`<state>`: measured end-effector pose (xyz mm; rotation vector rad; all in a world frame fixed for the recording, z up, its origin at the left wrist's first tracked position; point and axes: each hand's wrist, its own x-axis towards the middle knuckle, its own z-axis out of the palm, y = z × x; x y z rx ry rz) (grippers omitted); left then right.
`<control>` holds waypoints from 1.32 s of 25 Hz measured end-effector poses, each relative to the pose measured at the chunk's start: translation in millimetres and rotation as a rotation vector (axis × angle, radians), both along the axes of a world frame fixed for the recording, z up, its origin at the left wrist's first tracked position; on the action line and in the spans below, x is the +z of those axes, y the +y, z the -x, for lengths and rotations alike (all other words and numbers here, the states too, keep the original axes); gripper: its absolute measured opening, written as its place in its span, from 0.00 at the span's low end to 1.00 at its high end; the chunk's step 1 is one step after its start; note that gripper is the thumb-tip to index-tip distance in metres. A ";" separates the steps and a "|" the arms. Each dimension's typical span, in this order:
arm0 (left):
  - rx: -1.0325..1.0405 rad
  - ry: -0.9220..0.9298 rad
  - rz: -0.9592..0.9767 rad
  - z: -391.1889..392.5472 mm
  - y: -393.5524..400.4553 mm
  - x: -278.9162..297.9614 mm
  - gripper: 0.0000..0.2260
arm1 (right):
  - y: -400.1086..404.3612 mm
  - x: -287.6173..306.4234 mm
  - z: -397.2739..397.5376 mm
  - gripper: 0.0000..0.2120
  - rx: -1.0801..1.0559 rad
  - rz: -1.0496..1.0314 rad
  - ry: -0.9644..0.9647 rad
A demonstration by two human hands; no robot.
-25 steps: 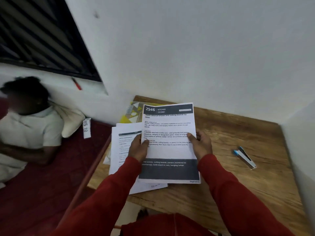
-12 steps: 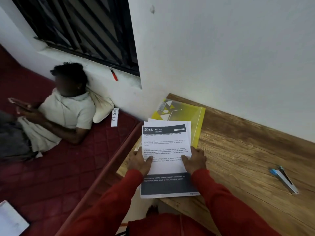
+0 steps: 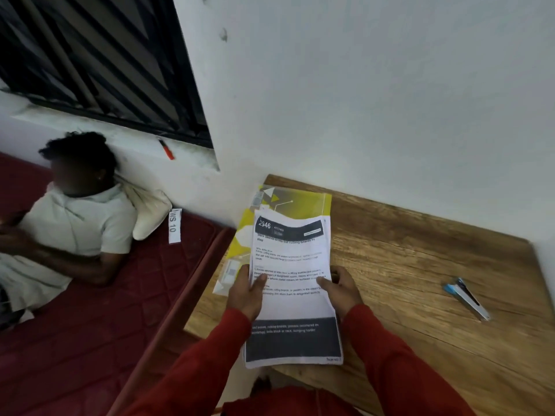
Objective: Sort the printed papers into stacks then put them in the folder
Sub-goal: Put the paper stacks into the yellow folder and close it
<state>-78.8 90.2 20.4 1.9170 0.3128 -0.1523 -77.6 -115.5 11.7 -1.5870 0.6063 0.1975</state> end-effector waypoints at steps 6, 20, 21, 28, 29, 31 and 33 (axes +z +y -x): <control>-0.195 -0.338 0.153 -7.9 -80.7 57.3 0.09 | -87.3 73.8 28.5 0.14 -0.297 -0.115 -0.341; -0.336 -0.464 0.272 4.5 -186.6 60.4 0.12 | -157.5 87.6 81.8 0.17 -0.427 0.108 -0.583; -0.339 -0.474 0.281 4.4 -187.3 59.4 0.13 | -158.2 87.7 82.6 0.17 -0.429 0.116 -0.595; -0.388 -0.305 0.247 0.8 -193.9 42.5 0.07 | -158.0 60.0 88.5 0.15 -0.385 0.126 -0.489; -0.387 -0.278 0.263 -3.1 -194.5 48.1 0.06 | -160.9 62.4 88.5 0.15 -0.388 0.122 -0.492; -0.425 -0.192 0.336 -15.5 -192.1 60.4 0.07 | -171.8 67.3 87.3 0.16 -0.374 0.093 -0.492; -0.466 -0.109 0.351 -29.9 -188.9 69.9 0.09 | -184.6 69.9 86.1 0.18 -0.307 0.016 -0.486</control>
